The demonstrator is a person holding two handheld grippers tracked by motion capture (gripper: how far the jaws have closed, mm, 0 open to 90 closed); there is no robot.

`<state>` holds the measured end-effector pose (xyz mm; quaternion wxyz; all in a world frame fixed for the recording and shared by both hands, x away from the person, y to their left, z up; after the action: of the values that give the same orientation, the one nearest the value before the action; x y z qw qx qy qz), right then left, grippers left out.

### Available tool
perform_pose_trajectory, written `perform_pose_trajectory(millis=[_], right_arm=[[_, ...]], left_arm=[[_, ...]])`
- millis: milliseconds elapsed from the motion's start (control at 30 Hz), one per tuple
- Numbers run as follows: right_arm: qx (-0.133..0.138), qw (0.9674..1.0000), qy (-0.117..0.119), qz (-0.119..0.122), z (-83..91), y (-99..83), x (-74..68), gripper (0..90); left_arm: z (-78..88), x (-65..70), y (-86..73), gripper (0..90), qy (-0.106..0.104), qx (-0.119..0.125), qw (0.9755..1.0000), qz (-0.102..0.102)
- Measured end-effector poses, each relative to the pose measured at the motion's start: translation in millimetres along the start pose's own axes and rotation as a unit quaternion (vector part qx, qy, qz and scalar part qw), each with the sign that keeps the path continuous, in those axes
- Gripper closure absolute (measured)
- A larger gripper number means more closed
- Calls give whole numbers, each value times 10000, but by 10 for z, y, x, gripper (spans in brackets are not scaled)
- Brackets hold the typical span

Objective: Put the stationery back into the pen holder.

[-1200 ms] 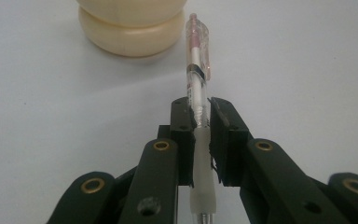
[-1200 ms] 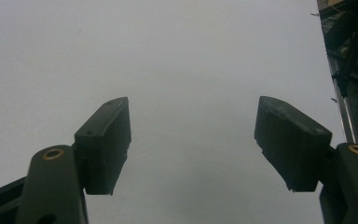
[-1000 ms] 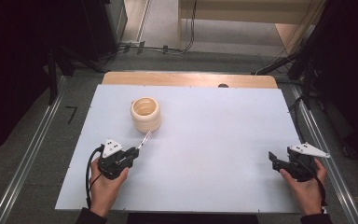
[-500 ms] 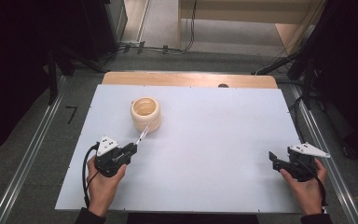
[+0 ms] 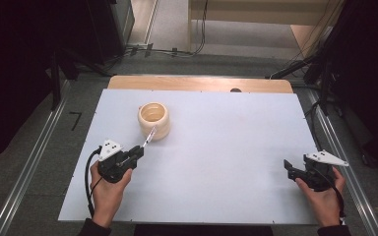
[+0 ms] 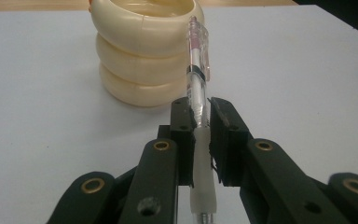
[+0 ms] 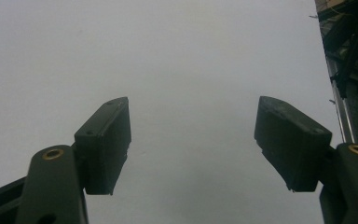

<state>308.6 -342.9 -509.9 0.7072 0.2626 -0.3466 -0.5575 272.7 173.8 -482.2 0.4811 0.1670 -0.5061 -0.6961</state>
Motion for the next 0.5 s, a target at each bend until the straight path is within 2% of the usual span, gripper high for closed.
perform_pose_trajectory(millis=[233, 500], right_arm=[[-2, 10000, -2, 2, -3, 0, 0, 259], [-24, 10000, 10, 14, -23, 2, -9, 260]], left_arm=[[26, -52, 80, 808, 33, 98, 9999, 89], [-17, -93, 170, 808, 33, 158, 9998, 142]])
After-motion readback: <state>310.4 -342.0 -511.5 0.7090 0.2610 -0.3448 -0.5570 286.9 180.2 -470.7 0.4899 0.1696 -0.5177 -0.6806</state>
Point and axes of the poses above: each handheld gripper's, and its own axes: z roughly backward along the jaws, y roughly out of its top, x roughly to its right, the point moved 5 cm from there along -z, roughly forward along the jaws, and after that the axes turned 10 degrees about -y, right-handed, at the moved point
